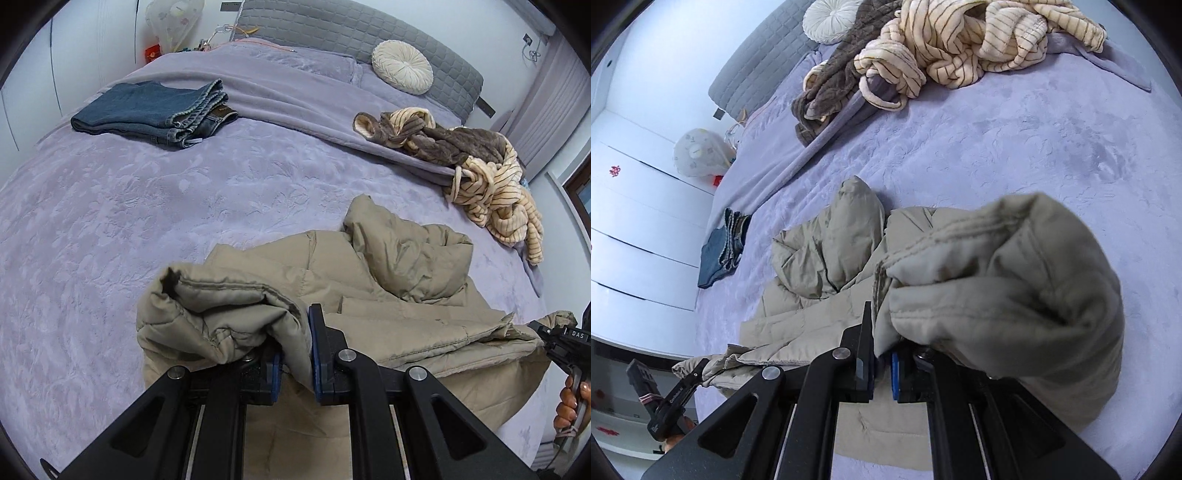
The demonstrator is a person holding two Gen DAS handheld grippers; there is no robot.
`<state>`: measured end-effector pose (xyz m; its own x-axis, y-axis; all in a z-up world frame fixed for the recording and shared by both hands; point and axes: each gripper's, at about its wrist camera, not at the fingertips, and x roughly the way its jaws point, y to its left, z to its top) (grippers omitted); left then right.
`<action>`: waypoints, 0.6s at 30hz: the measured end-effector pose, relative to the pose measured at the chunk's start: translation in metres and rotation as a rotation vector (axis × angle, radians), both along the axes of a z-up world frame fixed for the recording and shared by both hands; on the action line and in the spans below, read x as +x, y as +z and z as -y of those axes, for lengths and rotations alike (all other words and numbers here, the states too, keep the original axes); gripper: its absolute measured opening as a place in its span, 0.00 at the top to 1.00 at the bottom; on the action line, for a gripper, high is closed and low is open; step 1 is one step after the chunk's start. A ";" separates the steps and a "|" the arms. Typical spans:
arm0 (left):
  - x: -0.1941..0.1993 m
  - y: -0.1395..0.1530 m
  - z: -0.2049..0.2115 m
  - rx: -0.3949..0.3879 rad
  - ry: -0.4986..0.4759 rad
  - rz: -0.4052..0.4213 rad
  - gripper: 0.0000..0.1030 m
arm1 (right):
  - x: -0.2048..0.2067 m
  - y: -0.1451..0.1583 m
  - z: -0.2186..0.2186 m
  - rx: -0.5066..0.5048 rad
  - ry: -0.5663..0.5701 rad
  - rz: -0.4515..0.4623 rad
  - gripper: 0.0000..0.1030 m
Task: Fold large clothes
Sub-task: 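Lift the held hem and fold it over toward the collar with both tools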
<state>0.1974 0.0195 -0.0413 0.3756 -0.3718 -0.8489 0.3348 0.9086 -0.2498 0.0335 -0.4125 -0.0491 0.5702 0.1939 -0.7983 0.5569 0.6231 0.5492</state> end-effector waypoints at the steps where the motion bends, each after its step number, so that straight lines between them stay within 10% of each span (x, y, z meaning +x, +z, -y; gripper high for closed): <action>1: 0.008 -0.010 0.005 0.014 0.000 -0.012 0.86 | 0.004 -0.007 0.002 0.010 -0.012 -0.010 0.94; 9: 0.052 -0.073 0.040 0.110 0.010 -0.078 0.86 | 0.037 -0.068 0.015 0.046 -0.071 -0.102 0.94; 18: 0.053 -0.072 0.047 0.163 -0.009 -0.028 0.85 | 0.048 -0.082 0.021 0.078 -0.048 -0.113 0.92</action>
